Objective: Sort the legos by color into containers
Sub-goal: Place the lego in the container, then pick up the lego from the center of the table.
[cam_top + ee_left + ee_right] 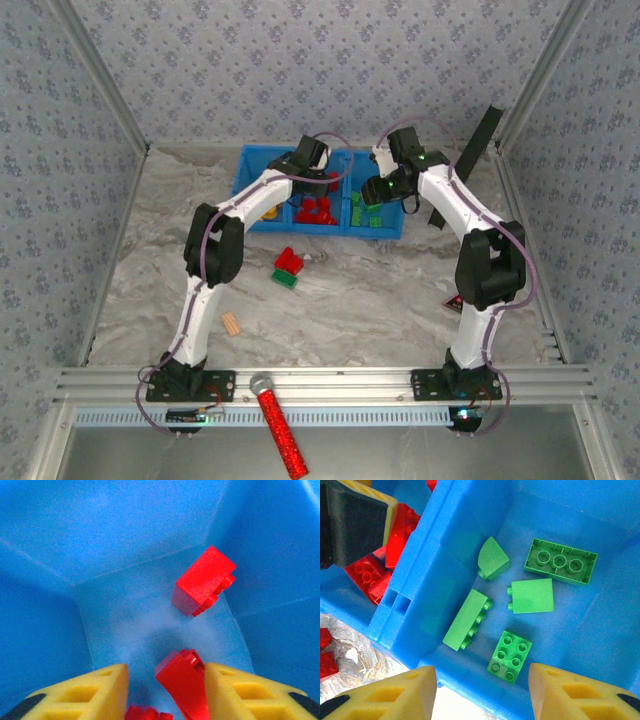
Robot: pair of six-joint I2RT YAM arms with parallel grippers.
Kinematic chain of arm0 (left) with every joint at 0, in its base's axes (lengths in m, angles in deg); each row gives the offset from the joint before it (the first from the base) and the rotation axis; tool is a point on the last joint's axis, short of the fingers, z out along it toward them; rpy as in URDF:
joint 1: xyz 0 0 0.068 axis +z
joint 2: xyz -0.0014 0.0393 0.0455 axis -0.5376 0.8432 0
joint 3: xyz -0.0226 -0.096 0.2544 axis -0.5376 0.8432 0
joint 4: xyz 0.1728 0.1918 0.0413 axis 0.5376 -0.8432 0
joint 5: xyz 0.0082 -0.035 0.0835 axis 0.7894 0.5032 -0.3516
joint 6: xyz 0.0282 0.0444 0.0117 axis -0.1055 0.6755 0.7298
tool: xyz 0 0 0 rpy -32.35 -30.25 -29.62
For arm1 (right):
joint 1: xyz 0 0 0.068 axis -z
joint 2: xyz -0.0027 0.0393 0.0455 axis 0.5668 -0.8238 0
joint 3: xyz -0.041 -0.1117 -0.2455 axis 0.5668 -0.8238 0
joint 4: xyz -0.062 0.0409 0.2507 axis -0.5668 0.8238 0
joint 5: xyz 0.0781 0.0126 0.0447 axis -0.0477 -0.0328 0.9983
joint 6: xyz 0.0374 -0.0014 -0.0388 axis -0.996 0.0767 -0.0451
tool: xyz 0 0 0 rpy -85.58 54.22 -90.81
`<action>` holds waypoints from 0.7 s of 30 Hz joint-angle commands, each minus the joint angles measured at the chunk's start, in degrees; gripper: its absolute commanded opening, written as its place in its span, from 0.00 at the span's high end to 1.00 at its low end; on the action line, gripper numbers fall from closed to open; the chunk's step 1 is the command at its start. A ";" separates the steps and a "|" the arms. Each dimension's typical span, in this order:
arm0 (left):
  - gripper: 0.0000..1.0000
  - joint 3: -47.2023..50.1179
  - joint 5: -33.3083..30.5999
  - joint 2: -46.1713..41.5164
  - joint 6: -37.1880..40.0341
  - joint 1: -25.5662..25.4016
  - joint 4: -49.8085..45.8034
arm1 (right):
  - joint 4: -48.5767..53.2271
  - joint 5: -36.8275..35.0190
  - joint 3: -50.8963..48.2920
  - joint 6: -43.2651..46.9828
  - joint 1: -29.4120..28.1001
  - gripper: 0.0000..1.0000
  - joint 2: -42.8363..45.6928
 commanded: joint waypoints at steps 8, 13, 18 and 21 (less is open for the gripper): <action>0.50 2.65 -0.38 -8.70 0.97 -0.79 -1.16 | 2.11 0.08 1.20 0.90 -1.67 0.47 -0.46; 0.45 9.08 0.55 -19.36 0.78 -0.93 0.14 | 0.50 1.04 -1.59 2.82 -4.14 0.47 1.39; 0.40 13.23 1.16 -28.80 0.42 -0.43 0.62 | -0.56 0.37 -4.21 5.46 -9.04 0.46 3.91; 0.38 16.80 2.43 -34.29 -0.55 0.29 1.72 | -0.27 -0.53 -4.78 6.01 -13.28 0.46 4.47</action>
